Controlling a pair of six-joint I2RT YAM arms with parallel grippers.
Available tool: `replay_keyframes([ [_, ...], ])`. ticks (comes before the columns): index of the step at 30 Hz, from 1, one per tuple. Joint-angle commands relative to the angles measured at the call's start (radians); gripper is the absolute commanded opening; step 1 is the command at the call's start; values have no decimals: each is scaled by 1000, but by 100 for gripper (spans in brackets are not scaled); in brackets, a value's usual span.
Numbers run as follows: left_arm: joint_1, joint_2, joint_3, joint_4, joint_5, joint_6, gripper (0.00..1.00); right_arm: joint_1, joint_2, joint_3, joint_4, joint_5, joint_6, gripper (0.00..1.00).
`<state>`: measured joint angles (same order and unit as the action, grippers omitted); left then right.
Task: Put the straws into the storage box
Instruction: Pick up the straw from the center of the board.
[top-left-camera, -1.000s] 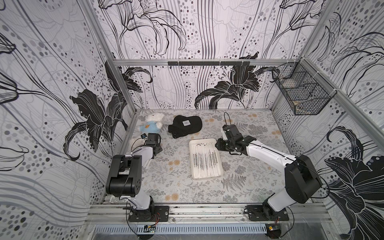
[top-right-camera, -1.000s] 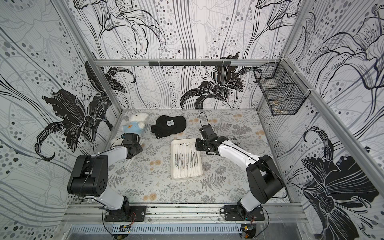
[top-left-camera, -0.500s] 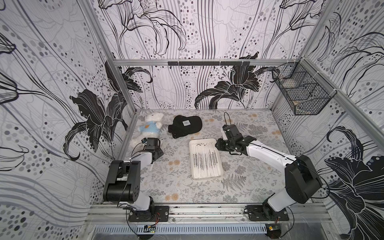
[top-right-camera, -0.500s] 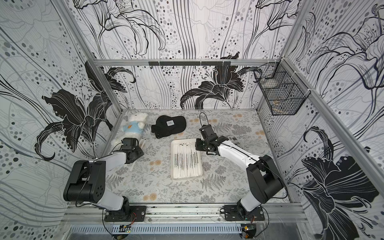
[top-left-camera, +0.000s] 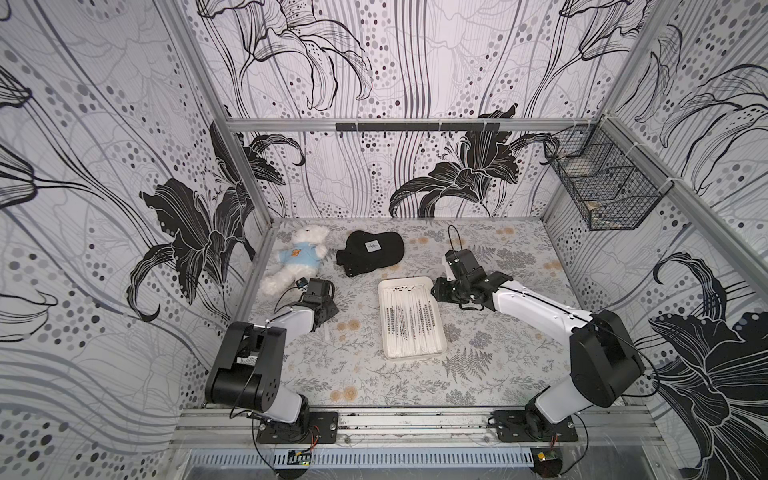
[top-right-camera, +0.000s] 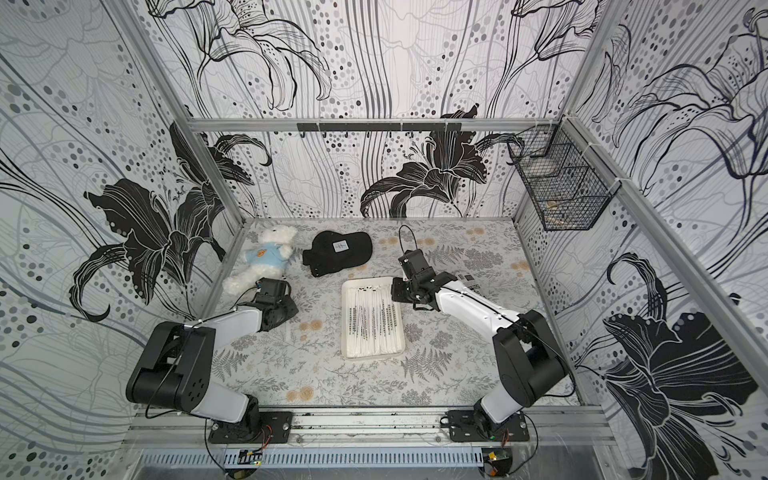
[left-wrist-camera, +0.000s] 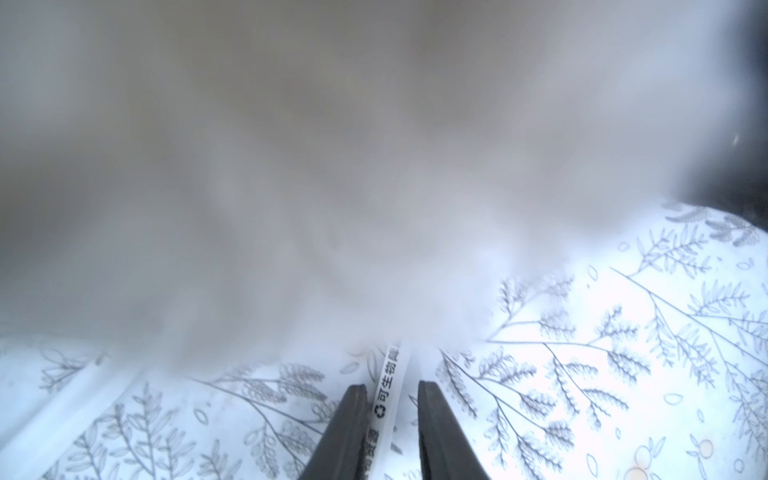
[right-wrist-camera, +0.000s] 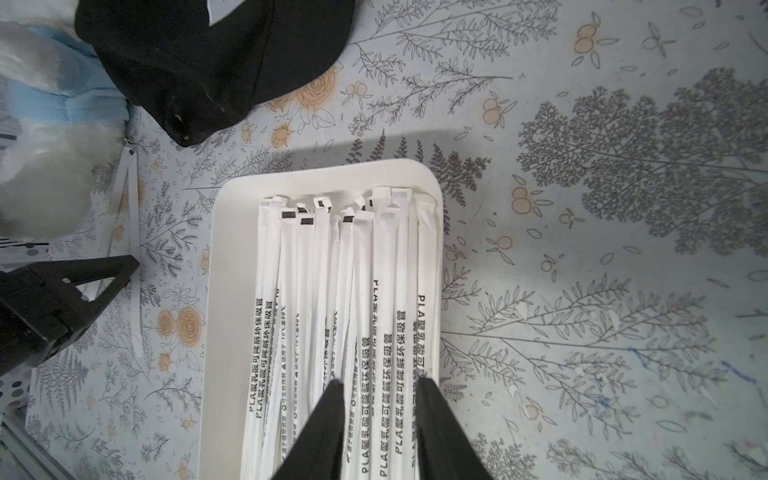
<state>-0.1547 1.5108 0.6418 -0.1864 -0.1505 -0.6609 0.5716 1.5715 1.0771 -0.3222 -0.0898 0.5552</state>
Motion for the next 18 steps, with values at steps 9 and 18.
replay_keyframes([
  [9,-156,42,37,-109,-26,-19,8,2,-21,61,-43,25,-28,33],
  [18,-309,-59,67,-150,24,-25,4,2,-18,89,-67,45,-34,33],
])
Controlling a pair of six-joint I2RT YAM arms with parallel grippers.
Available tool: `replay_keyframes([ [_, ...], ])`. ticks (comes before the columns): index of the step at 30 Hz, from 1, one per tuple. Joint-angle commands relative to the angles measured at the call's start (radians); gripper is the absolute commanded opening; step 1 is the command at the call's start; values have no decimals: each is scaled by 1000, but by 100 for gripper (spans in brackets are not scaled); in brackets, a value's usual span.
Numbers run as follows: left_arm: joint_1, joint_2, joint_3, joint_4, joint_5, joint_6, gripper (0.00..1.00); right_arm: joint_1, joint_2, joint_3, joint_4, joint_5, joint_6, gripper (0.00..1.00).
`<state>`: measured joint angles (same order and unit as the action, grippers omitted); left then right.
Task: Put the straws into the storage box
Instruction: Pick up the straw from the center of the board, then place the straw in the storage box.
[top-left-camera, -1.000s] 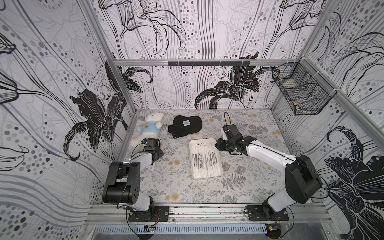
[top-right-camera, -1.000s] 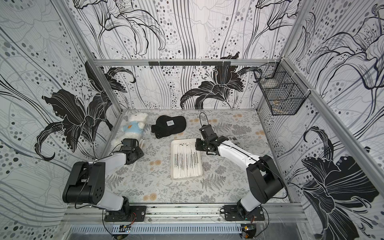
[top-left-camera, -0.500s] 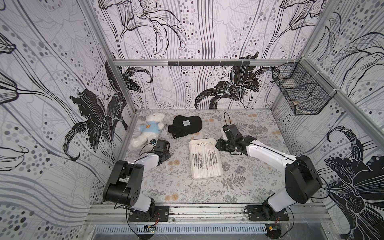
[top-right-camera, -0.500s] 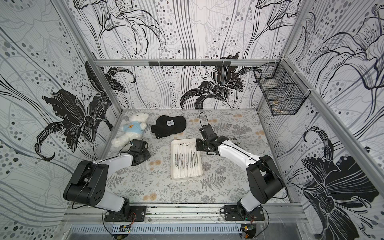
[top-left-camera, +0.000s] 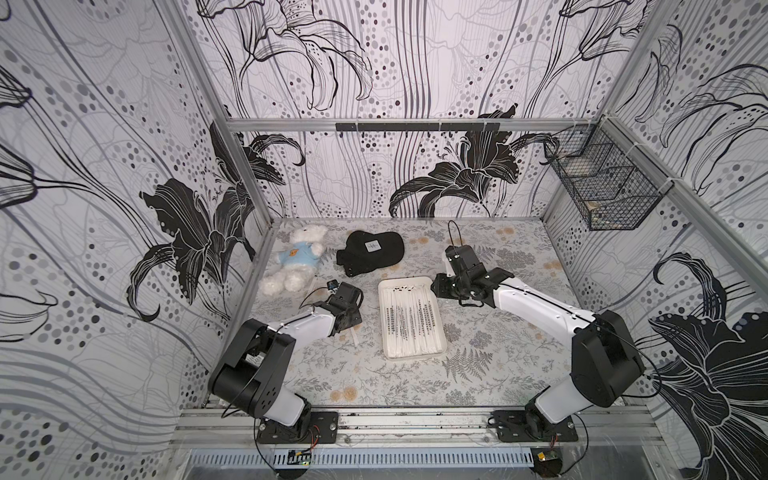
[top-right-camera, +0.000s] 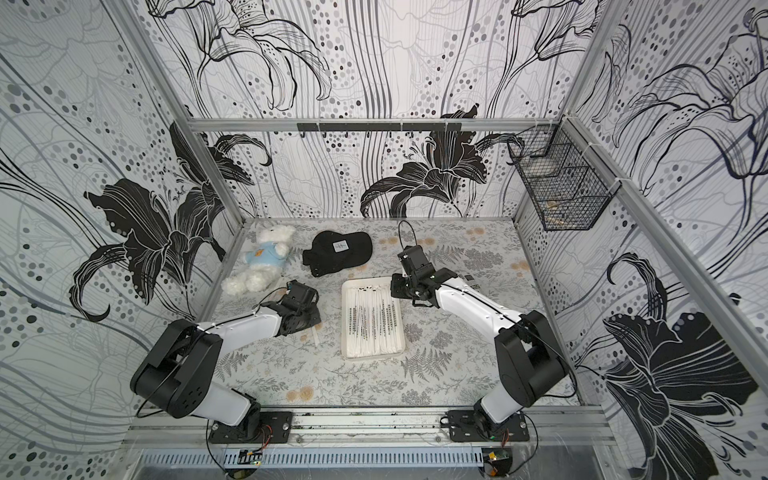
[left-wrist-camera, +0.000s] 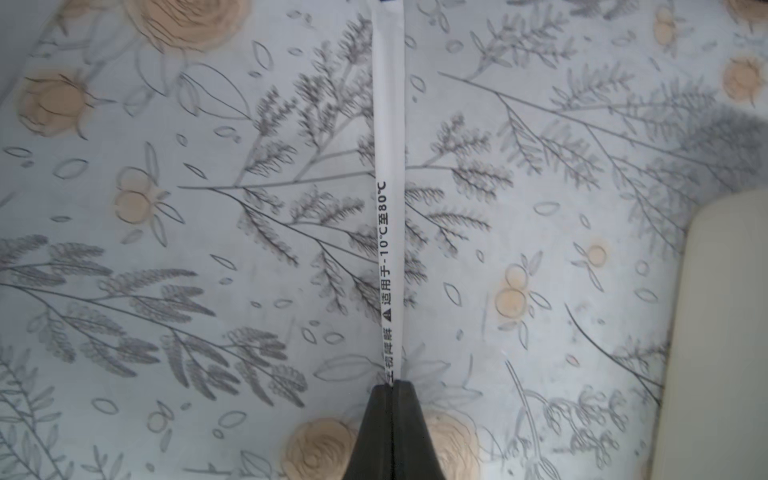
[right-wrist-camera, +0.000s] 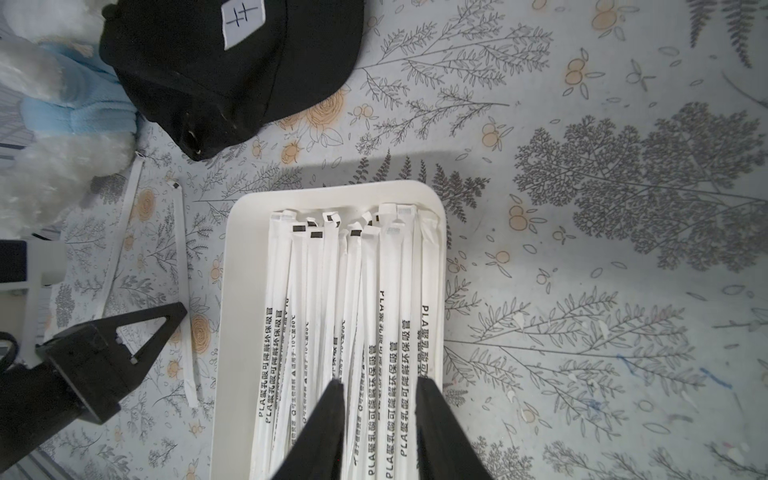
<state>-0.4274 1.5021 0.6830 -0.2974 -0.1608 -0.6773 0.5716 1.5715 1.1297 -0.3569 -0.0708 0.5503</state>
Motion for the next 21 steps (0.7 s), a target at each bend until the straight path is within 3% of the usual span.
replay_keyframes([
  [1,-55,-66,32,-42,39,-6,4,2,-16,42,-32,26,-31,33],
  [10,-201,-201,128,-47,28,26,3,-2,-1,81,-52,44,-41,33],
  [15,-321,-126,180,3,35,-11,2,-11,-9,89,-61,62,-43,33],
  [21,-376,3,207,105,49,-68,3,-11,-11,76,-56,63,-29,33],
])
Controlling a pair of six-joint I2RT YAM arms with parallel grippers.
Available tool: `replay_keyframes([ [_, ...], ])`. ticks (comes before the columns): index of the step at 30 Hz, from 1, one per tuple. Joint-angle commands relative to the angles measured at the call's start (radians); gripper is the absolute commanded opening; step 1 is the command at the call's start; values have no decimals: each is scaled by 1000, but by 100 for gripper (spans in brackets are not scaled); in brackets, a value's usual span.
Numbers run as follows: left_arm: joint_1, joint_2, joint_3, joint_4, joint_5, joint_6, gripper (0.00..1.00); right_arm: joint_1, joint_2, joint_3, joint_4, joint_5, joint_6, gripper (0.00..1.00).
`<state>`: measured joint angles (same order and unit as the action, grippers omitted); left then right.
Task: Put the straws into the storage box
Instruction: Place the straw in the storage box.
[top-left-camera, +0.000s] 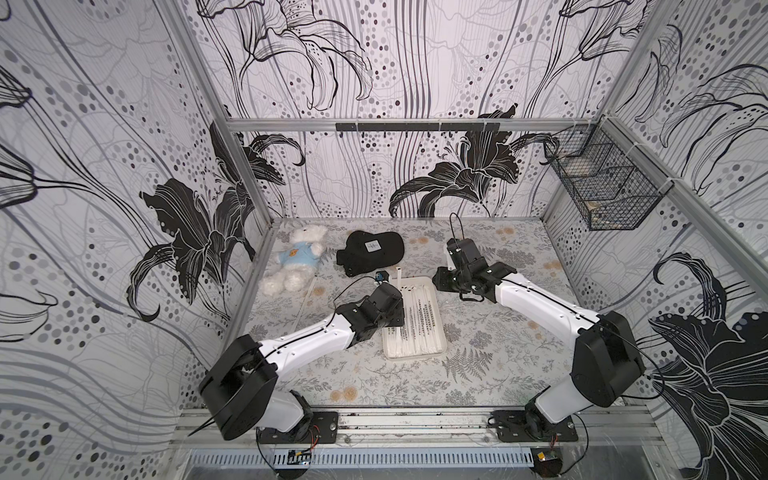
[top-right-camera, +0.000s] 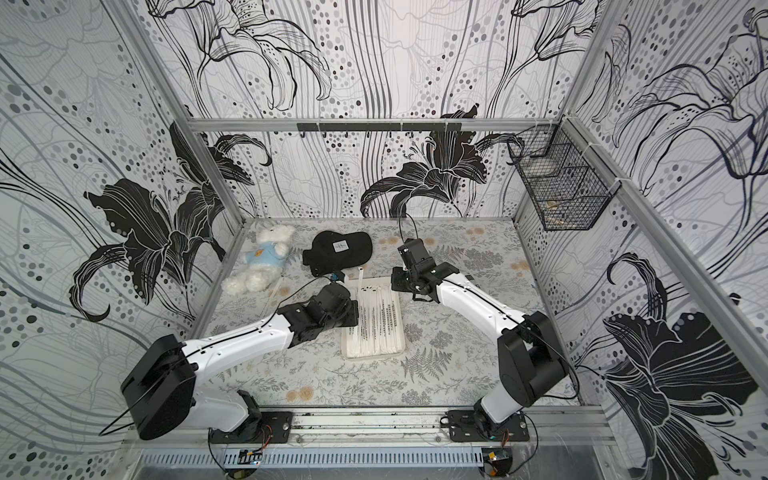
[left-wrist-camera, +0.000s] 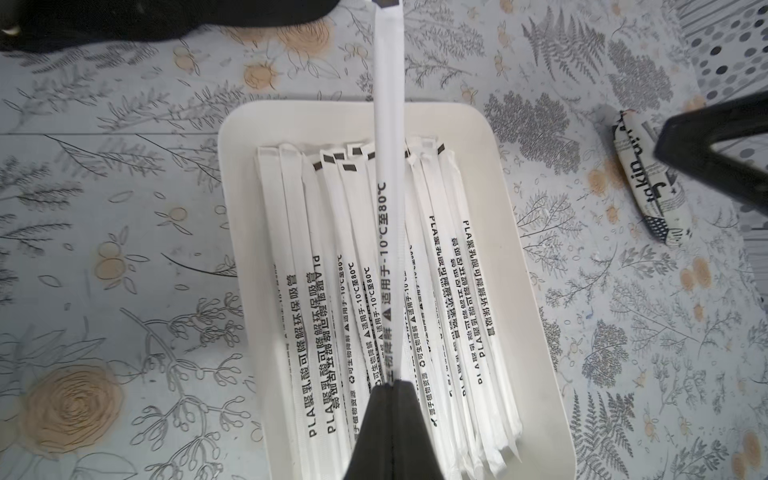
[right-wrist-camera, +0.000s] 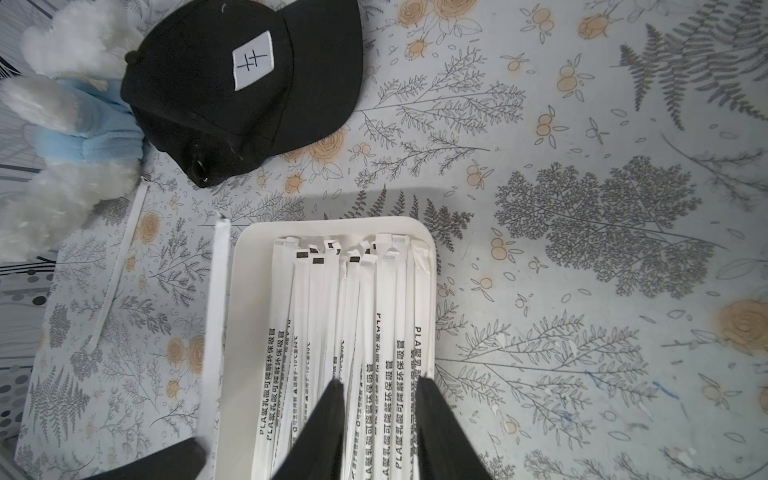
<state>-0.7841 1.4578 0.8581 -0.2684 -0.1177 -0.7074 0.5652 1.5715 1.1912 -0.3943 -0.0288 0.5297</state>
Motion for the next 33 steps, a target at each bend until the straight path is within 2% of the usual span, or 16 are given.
replay_keyframes([
  [1,-28,72,42,91,9,-49,3,-5,-12,13,-19,21,-8,33],
  [5,-56,175,77,123,9,-102,3,-7,-17,13,-27,28,-10,33],
  [11,-73,230,45,185,16,-173,4,-9,-25,3,-31,29,-13,33],
  [13,-81,252,57,176,15,-174,7,-10,-21,2,-29,26,-14,33],
  [16,-84,257,68,145,5,-173,20,-9,-21,3,-26,26,-10,33],
  [23,-83,152,84,68,-32,-145,42,-10,-18,2,-19,25,-12,33],
  [27,-69,74,98,26,-59,-115,50,-11,-21,-5,-11,26,-10,33],
  [30,0,7,90,-29,-93,-68,55,-11,-22,-11,-1,21,-12,33],
  [33,120,-83,38,-50,-118,-13,56,-13,-19,-12,7,15,-15,33],
])
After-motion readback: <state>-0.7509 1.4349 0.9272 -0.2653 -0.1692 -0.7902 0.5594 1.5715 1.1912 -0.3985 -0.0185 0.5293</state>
